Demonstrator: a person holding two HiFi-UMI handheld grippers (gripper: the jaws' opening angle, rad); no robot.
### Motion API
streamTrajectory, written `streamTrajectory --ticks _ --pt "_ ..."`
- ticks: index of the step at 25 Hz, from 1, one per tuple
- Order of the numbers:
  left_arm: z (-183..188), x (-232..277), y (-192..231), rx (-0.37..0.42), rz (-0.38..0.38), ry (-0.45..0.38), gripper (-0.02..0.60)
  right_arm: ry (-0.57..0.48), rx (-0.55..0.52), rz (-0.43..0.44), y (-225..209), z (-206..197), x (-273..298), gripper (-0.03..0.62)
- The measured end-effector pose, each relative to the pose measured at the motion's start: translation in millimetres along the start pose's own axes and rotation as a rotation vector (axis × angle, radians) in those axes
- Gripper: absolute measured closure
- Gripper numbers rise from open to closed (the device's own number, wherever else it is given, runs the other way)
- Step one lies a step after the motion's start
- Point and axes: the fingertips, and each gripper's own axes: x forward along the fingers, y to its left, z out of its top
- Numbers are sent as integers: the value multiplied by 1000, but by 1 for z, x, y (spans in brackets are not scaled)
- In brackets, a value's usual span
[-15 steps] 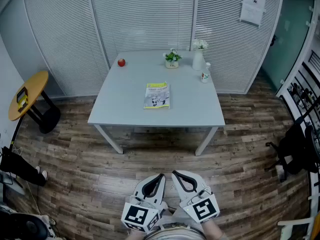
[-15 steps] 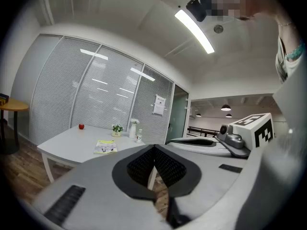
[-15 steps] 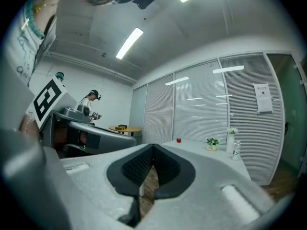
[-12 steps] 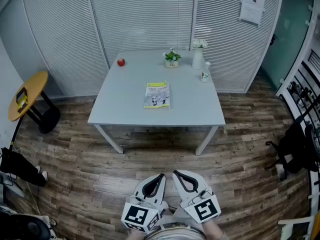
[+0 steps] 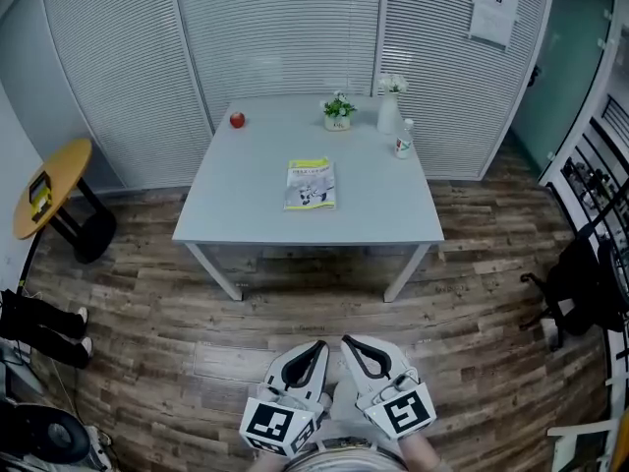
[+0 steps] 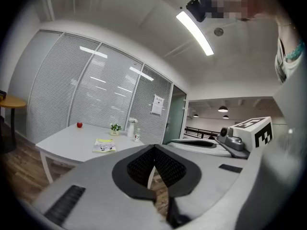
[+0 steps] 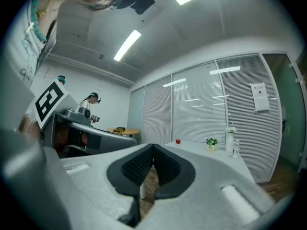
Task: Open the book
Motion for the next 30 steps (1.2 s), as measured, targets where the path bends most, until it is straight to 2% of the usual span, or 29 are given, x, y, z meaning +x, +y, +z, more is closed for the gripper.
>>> streamTrajectory --ticks 10,13,17,30 --pt "5 21 28 -31 22 12 583 9 6 23 -13 1 31 592" --pt "9 34 41 -16 29 12 583 8 15 33 -22 4 49 592" --pt "18 54 59 6 42 9 583 7 -5 53 -39 5 76 592" --pt "58 136 115 -3 74 3 583 -2 -14 79 -108 25 156 592"
